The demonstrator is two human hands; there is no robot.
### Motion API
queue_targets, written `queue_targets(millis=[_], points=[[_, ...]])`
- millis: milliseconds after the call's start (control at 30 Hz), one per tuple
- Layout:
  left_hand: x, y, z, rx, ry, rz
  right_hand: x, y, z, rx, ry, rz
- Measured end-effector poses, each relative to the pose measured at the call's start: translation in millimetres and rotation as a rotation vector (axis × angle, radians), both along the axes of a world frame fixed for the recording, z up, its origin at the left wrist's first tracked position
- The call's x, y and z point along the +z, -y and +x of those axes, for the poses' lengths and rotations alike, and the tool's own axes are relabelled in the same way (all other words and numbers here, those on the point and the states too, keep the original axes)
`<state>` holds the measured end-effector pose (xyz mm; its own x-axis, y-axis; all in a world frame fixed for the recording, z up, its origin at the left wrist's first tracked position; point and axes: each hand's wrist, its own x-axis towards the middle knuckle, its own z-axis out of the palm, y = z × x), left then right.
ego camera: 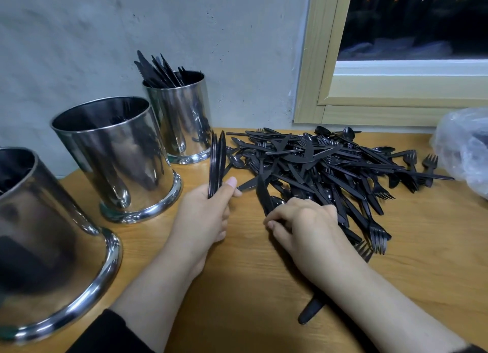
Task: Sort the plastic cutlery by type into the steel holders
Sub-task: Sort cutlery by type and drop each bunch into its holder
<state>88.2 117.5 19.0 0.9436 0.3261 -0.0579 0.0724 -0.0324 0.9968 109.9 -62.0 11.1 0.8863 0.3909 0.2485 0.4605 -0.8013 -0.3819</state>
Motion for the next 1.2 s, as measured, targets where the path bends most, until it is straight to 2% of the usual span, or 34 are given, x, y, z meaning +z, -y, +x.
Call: queue_targets(millis=[133,200,333,433,567,767,900,1033,1133,1200], points=[[2,5,-2,-0.101,-0.010,-0.222,9,5,-1,-0.044,0.008,0.381],[3,8,-2,-0.141,-0.018,-0.311,13,4,-4,-0.045,-0.048,0.531],[3,15,-1,-0.144,0.009,-0.368,16,-5,-9,-0.043,-0.129,0.698],[3,21,-1,-0.091,0.061,-0.370,13,-15,-9,-0.081,-0.023,0.648],[-1,25,-1,-0.067,0.100,-0.358,13,-34,-11,0.021,0.171,0.483],[1,20,1,0.067,0.071,-0.300,13,-46,-16,0.269,0.053,0.447],[1,17,1,0.048,0.060,-0.304,19,-27,6,0.165,0.177,0.390],[9,9,2,0.106,0.065,-0.280,25,-8,47,0.069,0.172,0.208],[9,2,5,0.130,0.087,-0.218,22,-9,70,0.099,0.132,0.020],[9,-1,6,0.135,0.108,-0.246,20,-14,78,0.127,0.085,-0.089]])
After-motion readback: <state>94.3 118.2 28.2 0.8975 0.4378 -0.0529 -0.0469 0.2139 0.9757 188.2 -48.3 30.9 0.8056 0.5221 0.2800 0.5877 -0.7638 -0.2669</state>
